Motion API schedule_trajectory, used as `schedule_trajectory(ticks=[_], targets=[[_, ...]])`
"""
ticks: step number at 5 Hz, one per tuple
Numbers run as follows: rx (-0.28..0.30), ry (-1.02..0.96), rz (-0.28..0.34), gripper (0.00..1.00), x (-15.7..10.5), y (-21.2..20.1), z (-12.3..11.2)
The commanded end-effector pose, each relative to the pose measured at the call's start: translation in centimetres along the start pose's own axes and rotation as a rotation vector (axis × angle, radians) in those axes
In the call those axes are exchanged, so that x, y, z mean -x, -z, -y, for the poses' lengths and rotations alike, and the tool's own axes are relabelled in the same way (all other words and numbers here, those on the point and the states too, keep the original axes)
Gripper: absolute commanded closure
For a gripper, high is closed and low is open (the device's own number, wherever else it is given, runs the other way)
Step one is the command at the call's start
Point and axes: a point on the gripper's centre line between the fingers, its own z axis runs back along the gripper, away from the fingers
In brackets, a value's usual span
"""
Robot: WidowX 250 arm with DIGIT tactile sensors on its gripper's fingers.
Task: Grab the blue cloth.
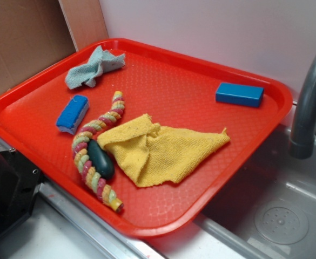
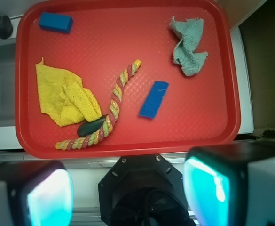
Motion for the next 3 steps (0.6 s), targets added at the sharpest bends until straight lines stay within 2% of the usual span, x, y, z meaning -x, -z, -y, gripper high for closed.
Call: schedule_trajectory(ticks=[1,2,3], targets=[[0.000,0.000,0.000,0.00,0.0,0.0,0.0],[-0.042,-0.112,-0.050,0.00,-0.7,4.9,-5.1],[-0.034,-0.117,-0.002,0.00,-2.5,8.8,-7.5]])
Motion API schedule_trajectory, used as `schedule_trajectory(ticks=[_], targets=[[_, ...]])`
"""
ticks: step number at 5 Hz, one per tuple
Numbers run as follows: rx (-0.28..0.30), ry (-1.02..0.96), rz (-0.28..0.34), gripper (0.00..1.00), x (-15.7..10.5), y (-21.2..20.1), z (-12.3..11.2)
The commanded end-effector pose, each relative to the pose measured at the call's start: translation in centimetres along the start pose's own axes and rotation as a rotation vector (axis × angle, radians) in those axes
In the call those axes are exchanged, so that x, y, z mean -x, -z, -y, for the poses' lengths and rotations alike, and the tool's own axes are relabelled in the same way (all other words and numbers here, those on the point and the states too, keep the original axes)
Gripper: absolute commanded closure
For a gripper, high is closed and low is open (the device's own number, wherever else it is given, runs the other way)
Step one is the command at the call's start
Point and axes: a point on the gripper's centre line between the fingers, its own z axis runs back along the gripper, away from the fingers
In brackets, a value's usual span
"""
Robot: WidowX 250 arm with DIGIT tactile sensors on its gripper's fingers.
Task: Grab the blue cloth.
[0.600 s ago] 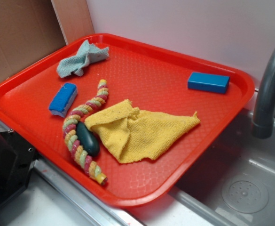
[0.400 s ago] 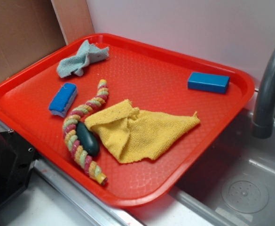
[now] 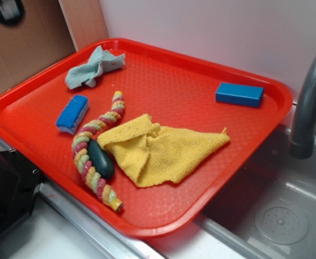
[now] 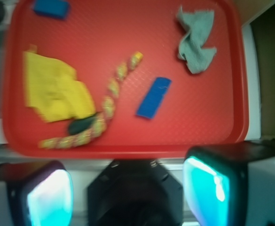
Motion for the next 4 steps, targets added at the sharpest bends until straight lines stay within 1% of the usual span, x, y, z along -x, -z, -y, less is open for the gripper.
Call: schedule_trajectory(ticks=[1,2,4], targets=[[-0.027,0.016,0.117,0.00,-6.5,6.0,-2.8],[-0.031,0.072,0.126,0.00,-9.8,8.1,-3.2],[-0.031,0.072,0.126,0.00,-9.8,8.1,-3.2]])
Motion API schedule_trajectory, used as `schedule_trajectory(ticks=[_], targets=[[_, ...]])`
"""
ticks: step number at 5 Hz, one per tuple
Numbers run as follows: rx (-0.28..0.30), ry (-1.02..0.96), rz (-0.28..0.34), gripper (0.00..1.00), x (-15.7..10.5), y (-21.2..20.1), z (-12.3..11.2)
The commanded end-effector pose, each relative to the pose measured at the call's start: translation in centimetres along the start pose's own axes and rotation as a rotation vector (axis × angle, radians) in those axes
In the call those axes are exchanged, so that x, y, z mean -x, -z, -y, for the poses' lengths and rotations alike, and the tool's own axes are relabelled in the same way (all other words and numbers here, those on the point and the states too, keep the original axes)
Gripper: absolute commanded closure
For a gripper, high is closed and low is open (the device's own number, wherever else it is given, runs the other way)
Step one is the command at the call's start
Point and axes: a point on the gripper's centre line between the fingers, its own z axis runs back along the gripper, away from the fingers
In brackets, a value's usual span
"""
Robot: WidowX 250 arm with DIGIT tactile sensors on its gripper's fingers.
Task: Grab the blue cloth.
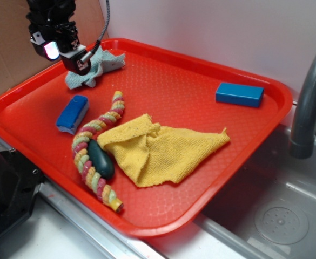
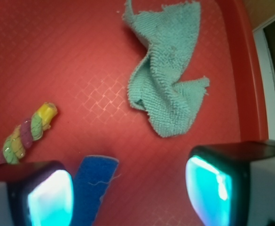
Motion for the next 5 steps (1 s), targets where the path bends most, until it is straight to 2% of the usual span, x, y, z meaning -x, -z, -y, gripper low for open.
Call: schedule_trajectory(ticks=[1,2,4,5], targets=[[-0.017,0.011,0.049,0.00,-1.3,-1.2,-0.3],[0.004,0.049,0.003,0.00,-1.4,0.4,0.7],[-0.033,0.047,0.073,0.00,-5.2,2.8,-1.1],[-0.040,0.063,0.062,0.00,-5.9,4.7,-1.9]])
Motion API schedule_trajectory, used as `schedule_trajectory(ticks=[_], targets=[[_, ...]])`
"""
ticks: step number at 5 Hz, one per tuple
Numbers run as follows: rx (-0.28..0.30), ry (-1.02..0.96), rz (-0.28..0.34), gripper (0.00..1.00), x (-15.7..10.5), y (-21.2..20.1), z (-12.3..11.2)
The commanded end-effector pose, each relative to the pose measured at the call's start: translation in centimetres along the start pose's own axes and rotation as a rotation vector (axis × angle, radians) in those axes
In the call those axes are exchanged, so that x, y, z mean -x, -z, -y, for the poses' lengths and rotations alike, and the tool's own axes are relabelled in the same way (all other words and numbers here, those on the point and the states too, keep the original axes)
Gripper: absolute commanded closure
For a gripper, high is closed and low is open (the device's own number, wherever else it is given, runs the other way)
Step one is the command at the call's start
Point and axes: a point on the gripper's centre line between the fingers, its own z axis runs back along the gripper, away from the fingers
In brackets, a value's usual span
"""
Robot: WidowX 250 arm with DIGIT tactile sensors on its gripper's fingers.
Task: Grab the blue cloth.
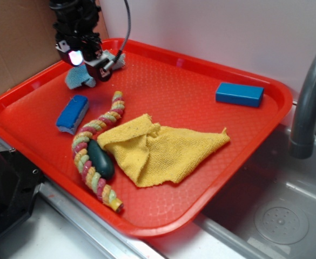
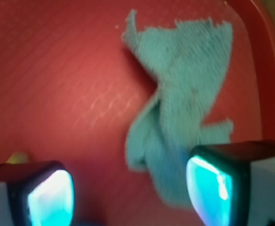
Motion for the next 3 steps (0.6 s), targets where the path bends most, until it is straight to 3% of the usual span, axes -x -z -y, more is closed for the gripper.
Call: schedule_trajectory(ticks=[1,2,3], targets=[[-0.021,-0.003,-0.012,0.00,-1.4,2.7,-2.3],[-0.025,-0.026,-0.036,1.00,-0.8,3.7,-3.0],[-0.034,-0.032,-0.017,1.00,-0.7,3.1,-3.2]])
